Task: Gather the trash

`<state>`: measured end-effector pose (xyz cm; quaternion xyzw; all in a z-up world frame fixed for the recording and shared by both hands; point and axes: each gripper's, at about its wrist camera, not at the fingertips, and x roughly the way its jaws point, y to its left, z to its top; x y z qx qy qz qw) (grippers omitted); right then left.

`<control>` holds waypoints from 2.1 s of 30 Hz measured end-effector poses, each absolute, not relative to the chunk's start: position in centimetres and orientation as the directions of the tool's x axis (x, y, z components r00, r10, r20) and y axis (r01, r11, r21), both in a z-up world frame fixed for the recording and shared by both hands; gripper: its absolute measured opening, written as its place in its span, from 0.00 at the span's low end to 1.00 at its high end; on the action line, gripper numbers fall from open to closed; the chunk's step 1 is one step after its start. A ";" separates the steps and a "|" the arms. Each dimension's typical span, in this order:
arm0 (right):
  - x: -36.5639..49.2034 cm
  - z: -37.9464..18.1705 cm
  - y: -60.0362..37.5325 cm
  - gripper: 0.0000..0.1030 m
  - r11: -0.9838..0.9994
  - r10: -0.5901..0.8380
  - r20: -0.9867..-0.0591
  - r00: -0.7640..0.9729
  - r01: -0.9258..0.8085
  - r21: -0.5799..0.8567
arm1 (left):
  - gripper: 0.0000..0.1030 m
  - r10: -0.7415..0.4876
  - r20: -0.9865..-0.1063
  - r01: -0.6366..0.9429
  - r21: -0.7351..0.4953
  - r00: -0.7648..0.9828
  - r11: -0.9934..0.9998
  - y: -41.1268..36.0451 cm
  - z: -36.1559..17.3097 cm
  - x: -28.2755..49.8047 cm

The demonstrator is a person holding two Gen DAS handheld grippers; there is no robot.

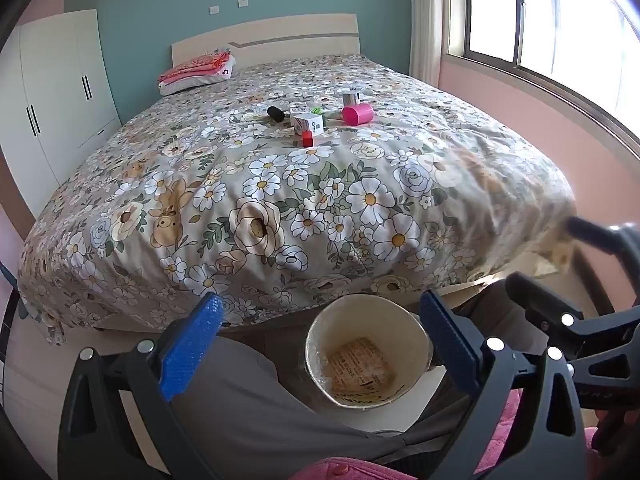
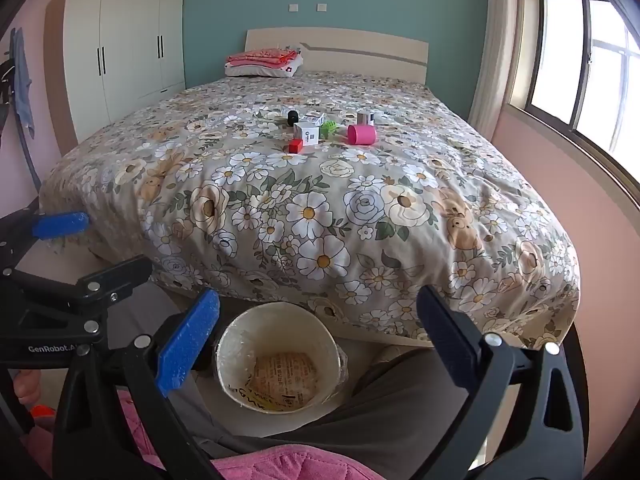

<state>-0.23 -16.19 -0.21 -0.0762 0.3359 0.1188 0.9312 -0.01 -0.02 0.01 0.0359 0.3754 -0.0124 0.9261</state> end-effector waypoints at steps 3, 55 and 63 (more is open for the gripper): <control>-0.2 -0.3 -16.2 0.94 0.960 0.171 -0.644 0.745 -0.273 -0.061 | 0.97 0.006 -0.696 0.049 0.059 0.718 0.997 0.0 0.0 0.0; 0.3 -0.6 -15.7 0.94 0.956 0.175 -0.658 0.732 -0.287 -0.066 | 0.97 -0.001 -0.711 0.052 0.050 0.703 0.997 0.7 -0.7 0.0; 1.6 -0.5 -15.4 0.94 0.955 0.175 -0.661 0.730 -0.289 -0.067 | 0.97 0.005 -0.716 0.054 0.059 0.698 0.997 0.7 -0.6 1.6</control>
